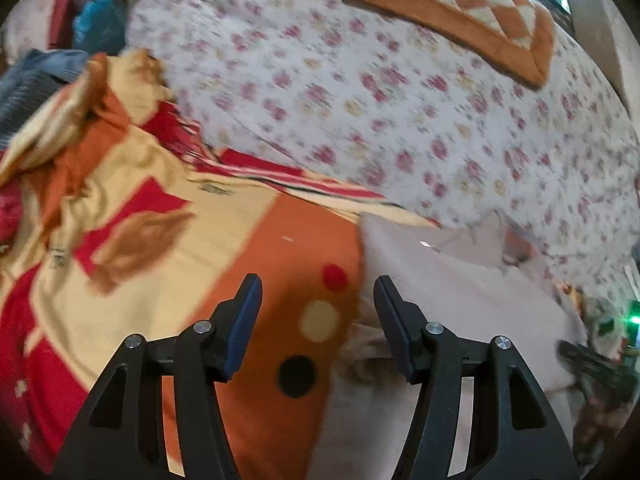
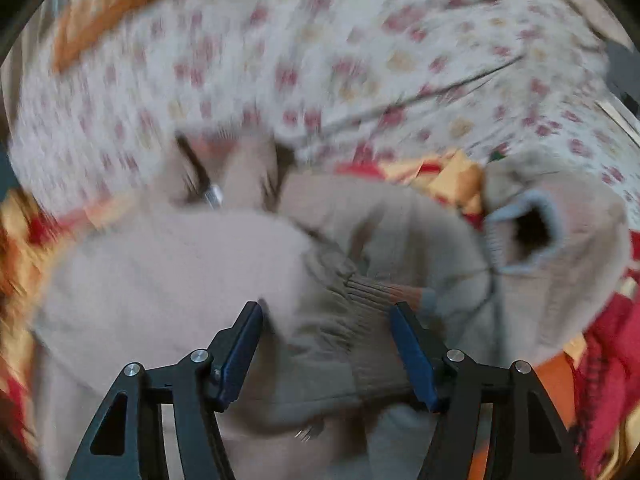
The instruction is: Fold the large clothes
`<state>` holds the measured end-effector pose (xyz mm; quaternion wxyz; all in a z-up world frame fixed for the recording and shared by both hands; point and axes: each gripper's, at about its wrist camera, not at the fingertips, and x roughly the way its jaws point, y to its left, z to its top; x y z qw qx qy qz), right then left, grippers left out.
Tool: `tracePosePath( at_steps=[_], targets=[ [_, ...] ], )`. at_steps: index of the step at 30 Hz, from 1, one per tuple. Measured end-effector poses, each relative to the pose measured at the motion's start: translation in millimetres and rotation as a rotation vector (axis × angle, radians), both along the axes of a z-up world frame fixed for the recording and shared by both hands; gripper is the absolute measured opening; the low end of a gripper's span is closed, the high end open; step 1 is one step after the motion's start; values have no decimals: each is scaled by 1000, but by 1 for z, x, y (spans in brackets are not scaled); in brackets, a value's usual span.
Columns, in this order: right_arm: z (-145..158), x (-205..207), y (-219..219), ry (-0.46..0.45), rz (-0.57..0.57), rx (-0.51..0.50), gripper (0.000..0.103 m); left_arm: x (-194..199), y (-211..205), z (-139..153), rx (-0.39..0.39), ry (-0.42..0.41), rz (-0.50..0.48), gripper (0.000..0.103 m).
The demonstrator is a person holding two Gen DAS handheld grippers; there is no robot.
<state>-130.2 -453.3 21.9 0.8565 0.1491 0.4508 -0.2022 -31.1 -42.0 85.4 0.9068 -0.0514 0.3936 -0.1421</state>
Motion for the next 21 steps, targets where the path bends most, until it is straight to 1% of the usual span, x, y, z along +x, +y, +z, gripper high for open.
tracePosePath(
  at_steps=[1,2,3,4,5,7,9,10,12,13,15,16,17,19,21],
  targets=[
    [-9,7,0,26,2,-37,65,0,-9,-5,9,19,-44,58],
    [-8,9,2,32,3,-69,65,0,-16,-9,25,34,-73,58],
    [-4,9,3,35,8,-80,64,0,-23,-12,45,46,-94,58],
    [2,6,4,27,11,-70,64,-2,-30,-18,78,53,-115,58],
    [14,-1,3,-9,12,-39,65,-3,-35,-22,101,55,-127,58],
    [33,-20,-3,-83,-4,4,65,-3,-46,-32,178,77,-146,58],
    [47,-36,-13,-109,-45,-3,69,0,-50,-43,247,111,-146,58],
    [51,-38,-16,-110,-64,-11,69,2,-49,-49,257,135,-142,60],
    [54,-46,-26,-107,-116,-14,69,4,-40,-53,213,159,-120,60],
    [55,-47,-27,-110,-125,12,69,7,-33,-52,182,173,-102,60],
    [52,-44,-22,-135,-98,86,69,9,-27,-50,138,190,-83,60],
    [51,-36,-14,-155,-60,130,69,11,-24,-51,112,205,-77,60],
    [52,-28,-7,-166,-21,152,69,11,-23,-52,103,215,-76,60],
    [53,-4,17,-182,73,162,69,10,-24,-52,101,218,-76,60],
    [53,31,47,-198,187,152,69,9,-25,-51,110,211,-80,60]
  ],
)
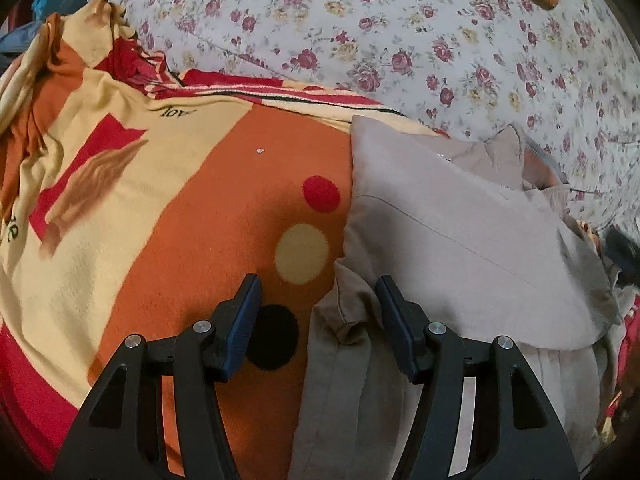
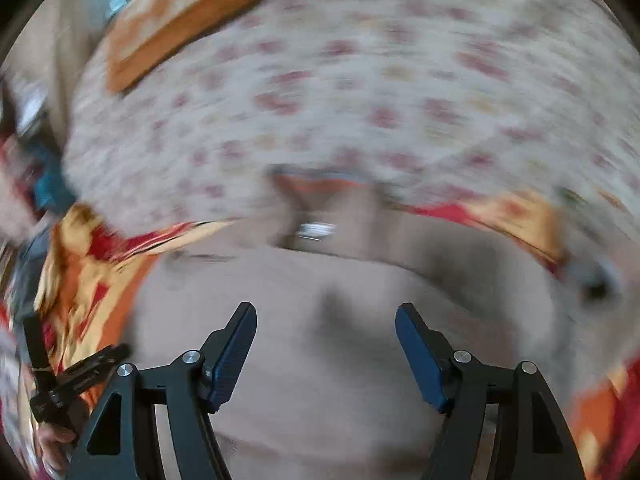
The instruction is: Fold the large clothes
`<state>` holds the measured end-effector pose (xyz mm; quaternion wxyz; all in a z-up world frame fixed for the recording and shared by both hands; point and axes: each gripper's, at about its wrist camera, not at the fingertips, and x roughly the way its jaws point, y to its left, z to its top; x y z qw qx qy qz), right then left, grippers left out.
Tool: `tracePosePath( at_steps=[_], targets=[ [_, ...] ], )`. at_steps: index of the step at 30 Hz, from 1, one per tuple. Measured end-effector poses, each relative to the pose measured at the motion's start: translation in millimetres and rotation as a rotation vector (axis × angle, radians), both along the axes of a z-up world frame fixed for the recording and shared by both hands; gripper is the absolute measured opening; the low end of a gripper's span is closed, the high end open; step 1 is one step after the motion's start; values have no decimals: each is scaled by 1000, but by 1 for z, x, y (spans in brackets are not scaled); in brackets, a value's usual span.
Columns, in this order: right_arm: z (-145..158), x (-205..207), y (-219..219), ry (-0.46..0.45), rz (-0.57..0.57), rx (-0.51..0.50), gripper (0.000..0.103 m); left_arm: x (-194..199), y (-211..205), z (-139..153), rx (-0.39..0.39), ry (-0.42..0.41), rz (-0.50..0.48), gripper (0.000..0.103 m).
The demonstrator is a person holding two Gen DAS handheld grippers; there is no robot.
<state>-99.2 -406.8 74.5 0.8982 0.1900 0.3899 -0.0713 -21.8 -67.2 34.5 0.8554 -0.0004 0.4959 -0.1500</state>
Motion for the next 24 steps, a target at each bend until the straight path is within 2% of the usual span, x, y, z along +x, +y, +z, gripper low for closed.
tracePosePath(
  at_steps=[5,7,12,19,21,23,24],
  targets=[
    [-19,77,61,23,179,5,69,4,1,1,-12,11,-5,60],
    [-29,100,78,40,210,-9,70,7,3,2,-20,16,-4,60],
    [-47,131,104,55,283,-24,70,11,11,12,-26,-19,24,60],
    [-64,167,146,82,409,-124,68,-2,41,43,-78,-118,127,60],
    [-70,174,157,111,443,-173,44,-6,43,50,-66,-147,129,60],
    [-76,178,169,135,481,-212,32,-8,43,54,-48,-164,122,60],
    [-76,178,173,129,493,-226,18,-8,43,54,-44,-164,118,60]
  ],
)
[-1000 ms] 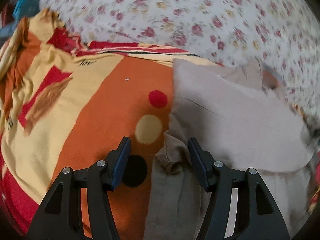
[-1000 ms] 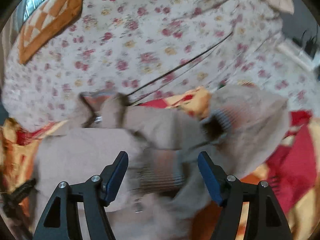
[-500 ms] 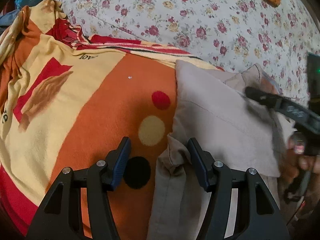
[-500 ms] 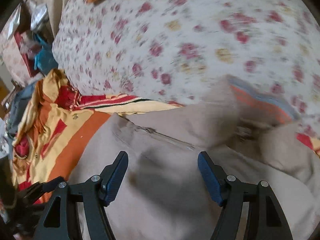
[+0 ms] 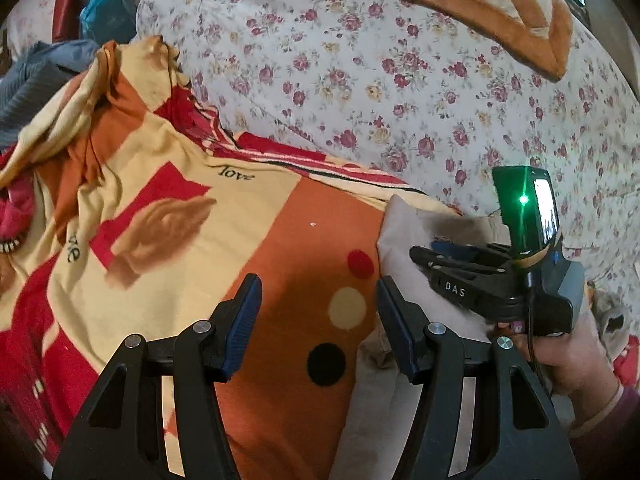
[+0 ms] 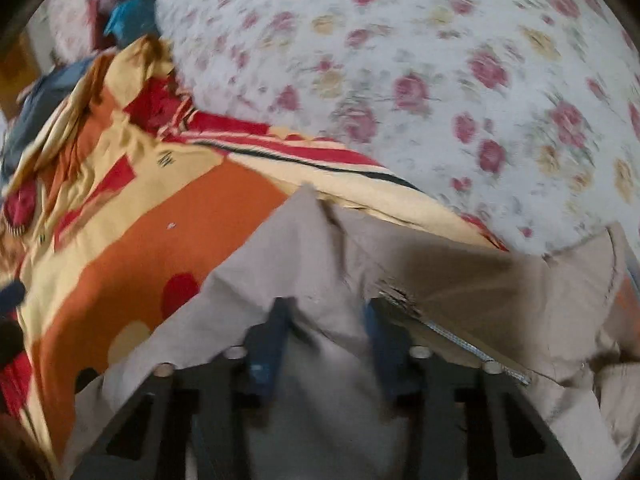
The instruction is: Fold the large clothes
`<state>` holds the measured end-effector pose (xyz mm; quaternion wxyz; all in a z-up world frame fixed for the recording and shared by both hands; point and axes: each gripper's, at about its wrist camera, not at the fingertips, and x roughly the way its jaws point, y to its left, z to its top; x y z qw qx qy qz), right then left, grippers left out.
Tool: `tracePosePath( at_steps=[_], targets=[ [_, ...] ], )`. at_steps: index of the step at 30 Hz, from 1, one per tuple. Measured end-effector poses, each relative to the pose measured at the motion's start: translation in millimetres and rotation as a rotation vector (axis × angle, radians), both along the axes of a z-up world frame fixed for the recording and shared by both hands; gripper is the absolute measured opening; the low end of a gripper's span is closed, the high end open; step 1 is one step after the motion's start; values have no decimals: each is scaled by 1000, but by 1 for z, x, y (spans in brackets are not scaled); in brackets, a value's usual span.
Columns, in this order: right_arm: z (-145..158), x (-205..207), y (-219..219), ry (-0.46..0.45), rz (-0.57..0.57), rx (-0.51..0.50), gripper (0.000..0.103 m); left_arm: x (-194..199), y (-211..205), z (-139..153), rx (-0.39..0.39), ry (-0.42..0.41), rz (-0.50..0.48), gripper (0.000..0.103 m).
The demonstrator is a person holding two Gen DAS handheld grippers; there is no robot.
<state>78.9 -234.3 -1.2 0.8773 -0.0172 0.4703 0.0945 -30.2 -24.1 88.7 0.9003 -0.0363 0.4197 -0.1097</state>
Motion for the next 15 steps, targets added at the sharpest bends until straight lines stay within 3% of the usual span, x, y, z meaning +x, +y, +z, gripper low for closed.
tracePosePath(
  at_steps=[2,5,11,15],
  targets=[
    [3,-1,7,-11,28,-16,7,1,2,1,-4,12,-4,60],
    [10,2,13,-28,21,0,0,2,8,2,-11,16,7,60],
    [16,14,39,-39,58,25,0,9,23,5,5,2,57,60],
    [31,9,40,-100,57,32,3,11,29,4,-12,24,62,60]
  ],
)
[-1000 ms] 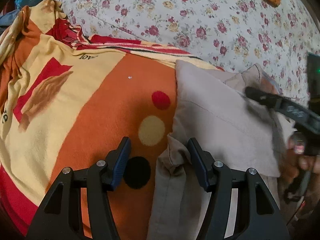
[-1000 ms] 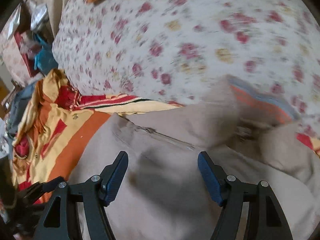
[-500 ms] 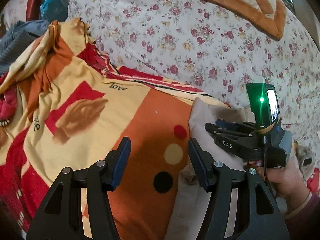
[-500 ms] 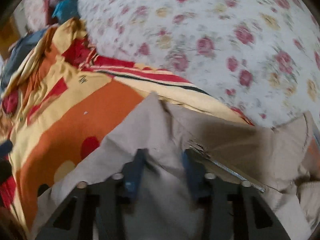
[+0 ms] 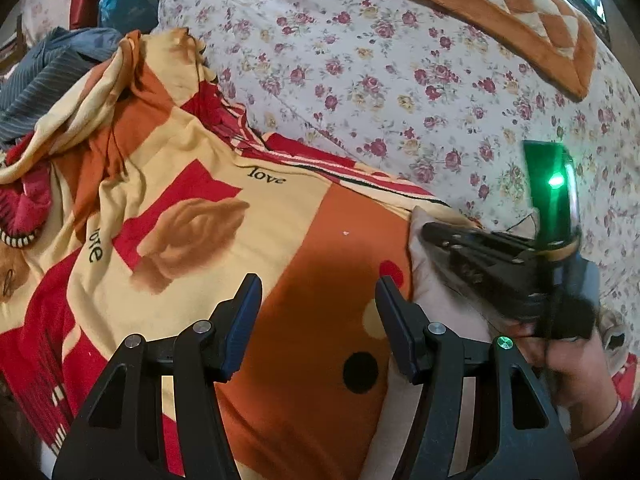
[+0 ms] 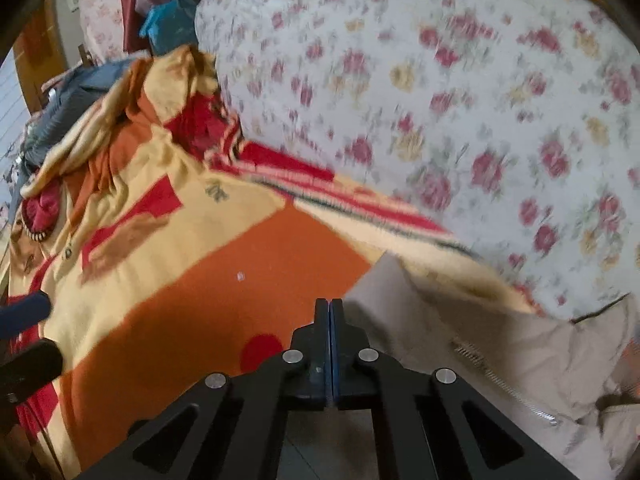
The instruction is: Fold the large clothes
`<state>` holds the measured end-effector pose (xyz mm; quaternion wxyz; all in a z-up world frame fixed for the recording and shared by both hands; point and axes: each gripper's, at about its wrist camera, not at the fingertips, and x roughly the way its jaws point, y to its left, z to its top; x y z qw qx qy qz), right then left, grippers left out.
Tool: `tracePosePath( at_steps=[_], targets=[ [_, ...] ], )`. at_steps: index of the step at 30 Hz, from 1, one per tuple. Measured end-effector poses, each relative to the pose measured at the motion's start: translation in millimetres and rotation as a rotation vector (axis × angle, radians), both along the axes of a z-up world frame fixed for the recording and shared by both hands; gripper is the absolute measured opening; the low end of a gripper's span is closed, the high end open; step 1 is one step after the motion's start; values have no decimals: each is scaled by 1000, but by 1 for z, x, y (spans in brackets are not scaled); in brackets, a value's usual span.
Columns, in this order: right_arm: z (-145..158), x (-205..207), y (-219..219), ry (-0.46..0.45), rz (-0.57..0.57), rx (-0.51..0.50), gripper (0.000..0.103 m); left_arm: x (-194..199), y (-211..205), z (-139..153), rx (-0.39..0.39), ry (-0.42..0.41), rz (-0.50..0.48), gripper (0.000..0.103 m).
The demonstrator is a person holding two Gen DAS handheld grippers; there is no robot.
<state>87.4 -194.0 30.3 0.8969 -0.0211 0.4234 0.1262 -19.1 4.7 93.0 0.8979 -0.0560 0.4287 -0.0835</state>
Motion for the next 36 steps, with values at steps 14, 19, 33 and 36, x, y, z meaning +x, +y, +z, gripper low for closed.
tracePosePath(
  at_steps=[14,19,33,36],
  targets=[
    [-31,0,-34,88,-23,12,1,1,-3,-3,8,16,-8,60],
    [-20,7,-34,63,-52,34,1,2,-3,-4,10,20,-10,60],
    [-6,15,-22,44,-101,191,1,4,-18,-15,93,4,-20,60],
    [-2,8,-27,18,-123,195,1,5,-18,-17,90,8,-24,60]
  ],
)
